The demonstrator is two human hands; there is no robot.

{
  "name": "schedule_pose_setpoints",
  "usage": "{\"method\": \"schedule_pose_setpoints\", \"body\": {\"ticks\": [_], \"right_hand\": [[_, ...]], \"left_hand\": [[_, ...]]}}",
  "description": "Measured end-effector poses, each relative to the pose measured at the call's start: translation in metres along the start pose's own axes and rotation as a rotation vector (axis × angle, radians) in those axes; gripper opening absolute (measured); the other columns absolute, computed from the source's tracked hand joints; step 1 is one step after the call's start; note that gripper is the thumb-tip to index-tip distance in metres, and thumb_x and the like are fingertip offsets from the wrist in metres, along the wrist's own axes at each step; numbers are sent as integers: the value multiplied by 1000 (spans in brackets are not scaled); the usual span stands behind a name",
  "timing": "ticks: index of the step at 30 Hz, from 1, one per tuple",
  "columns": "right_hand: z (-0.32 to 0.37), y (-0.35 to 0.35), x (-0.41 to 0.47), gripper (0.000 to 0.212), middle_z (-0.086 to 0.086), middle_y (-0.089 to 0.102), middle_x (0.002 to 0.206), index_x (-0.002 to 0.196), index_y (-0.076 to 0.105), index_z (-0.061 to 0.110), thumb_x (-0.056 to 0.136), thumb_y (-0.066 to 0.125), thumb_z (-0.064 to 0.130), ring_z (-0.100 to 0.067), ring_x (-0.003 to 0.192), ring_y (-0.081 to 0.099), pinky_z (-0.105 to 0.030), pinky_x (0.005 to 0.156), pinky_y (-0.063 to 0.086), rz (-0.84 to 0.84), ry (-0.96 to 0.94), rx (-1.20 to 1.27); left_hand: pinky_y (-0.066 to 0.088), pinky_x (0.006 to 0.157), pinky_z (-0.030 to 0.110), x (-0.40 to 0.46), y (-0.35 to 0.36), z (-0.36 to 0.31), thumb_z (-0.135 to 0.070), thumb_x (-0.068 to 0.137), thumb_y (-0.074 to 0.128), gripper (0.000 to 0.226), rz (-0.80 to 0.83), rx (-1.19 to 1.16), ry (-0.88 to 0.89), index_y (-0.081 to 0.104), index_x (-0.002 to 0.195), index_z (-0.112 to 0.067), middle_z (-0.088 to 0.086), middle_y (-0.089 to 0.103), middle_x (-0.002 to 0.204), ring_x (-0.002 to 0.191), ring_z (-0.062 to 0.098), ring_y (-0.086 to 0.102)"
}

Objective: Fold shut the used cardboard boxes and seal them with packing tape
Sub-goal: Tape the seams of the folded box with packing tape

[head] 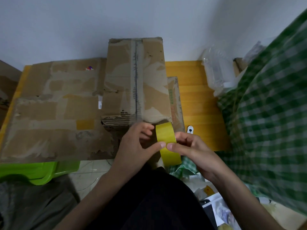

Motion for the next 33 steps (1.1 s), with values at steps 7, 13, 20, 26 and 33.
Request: {"method": "schedule_pose_setpoints", "body": {"ticks": [7,13,20,26,33], "right_hand": [[40,-9,-4,43,0,25,69,67,36,14,90,71,14,-14,66,30,-28,61,23,-145,-100,-77],[55,-12,-1,38,-13,38,76,77,43,-9,91,70,13,-24,72,36,-35,69,28,-135,-140,-14],[71,-9,11,35,-14,51,84,89,51,-15,90,70,14,-23,78,49,-37,73,39,-126,-192,-13],[77,-7,13,27,-10,48,77,67,59,19,90,70,10,-19,72,49,-24,61,42,-154,-208,-19],[81,0,14,12,-14,42,75,90,66,2,90,73,12,-19,75,43,-23,67,37,-113,-308,-93]], "left_hand": [[43,100,26,52,-37,15,-32,88,69,39,-21,456,257,67,125,-21,-8,53,121,113,4,46],[52,83,28,66,-32,44,-23,78,81,33,92,618,459,70,107,-13,1,59,103,95,16,56],[53,76,32,70,-19,38,-36,72,81,40,25,772,556,54,92,-14,3,56,99,88,19,55],[42,77,22,66,-17,38,-33,87,76,28,-6,641,647,59,87,-12,2,56,94,86,12,48],[41,80,18,73,-35,3,-29,92,66,15,-29,397,500,68,95,-14,-6,58,98,89,1,49]]}}
Point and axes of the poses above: each hand's wrist, its own x-axis towards the middle knuckle, its own y-axis out of the palm, z = x × y, the point moved 6 cm from there along x, towards the middle knuckle
